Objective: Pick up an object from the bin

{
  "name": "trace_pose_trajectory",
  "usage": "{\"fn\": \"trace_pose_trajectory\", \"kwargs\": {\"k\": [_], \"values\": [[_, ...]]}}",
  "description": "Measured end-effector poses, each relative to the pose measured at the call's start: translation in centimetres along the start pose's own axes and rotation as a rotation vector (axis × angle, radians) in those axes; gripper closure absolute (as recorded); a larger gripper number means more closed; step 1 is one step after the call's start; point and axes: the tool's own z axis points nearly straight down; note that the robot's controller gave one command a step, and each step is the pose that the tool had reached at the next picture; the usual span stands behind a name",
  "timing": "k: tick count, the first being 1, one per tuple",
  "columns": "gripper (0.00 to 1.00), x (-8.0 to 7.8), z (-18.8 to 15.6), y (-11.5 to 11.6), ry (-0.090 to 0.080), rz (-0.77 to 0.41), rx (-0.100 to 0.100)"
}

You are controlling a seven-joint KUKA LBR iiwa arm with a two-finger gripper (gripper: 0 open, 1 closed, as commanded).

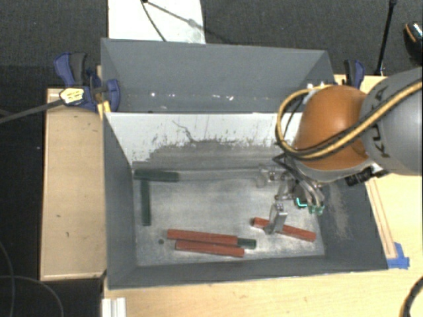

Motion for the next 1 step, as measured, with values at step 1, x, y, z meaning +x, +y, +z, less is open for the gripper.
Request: {"fn": "trace_pose_trajectory", "kwargs": {"k": [1], "values": [[0.0,0.33,8.55,-3.65,0.0,-0.147,0.001]]}}
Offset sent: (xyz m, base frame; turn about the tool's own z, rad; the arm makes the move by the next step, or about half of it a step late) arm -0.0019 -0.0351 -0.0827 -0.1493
